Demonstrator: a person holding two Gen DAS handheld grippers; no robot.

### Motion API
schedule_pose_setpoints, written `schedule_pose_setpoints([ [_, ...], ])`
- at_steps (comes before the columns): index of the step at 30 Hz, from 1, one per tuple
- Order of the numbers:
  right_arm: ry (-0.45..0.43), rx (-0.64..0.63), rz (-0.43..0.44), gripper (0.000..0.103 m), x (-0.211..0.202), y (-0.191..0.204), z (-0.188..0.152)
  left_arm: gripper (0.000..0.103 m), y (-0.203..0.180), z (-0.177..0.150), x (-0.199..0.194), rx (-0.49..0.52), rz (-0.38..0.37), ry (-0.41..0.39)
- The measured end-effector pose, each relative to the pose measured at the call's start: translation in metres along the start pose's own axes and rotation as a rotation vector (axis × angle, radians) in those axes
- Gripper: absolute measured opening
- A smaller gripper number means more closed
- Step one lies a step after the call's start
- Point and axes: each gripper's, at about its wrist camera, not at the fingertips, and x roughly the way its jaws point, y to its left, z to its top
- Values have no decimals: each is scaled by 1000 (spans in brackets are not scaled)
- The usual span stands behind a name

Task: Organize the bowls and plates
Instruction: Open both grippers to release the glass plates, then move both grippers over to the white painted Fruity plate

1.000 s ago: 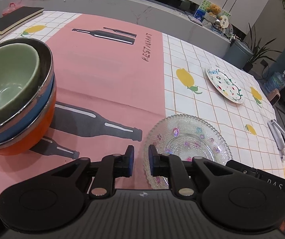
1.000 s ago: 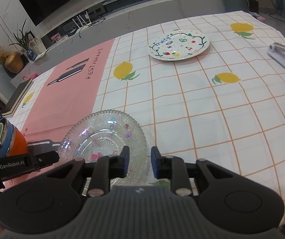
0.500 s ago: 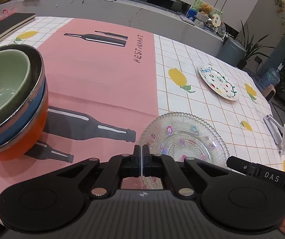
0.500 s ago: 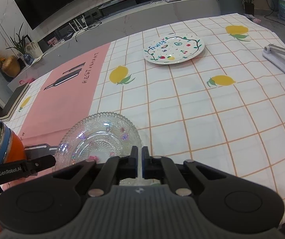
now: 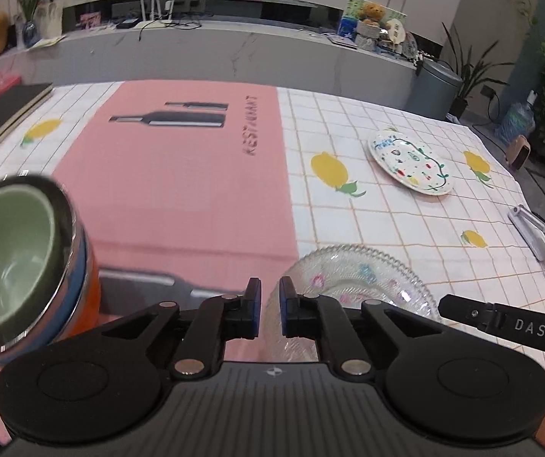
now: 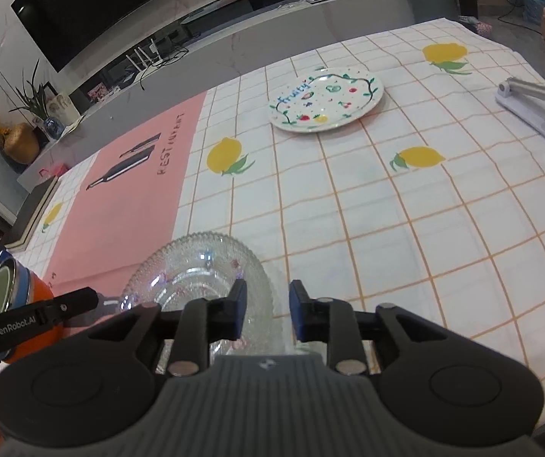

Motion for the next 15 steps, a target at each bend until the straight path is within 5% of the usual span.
schedule_pose_setpoints([
  [15,52,53,-154,29,34,-30,65,15,-57,59,36,93,-105,85],
])
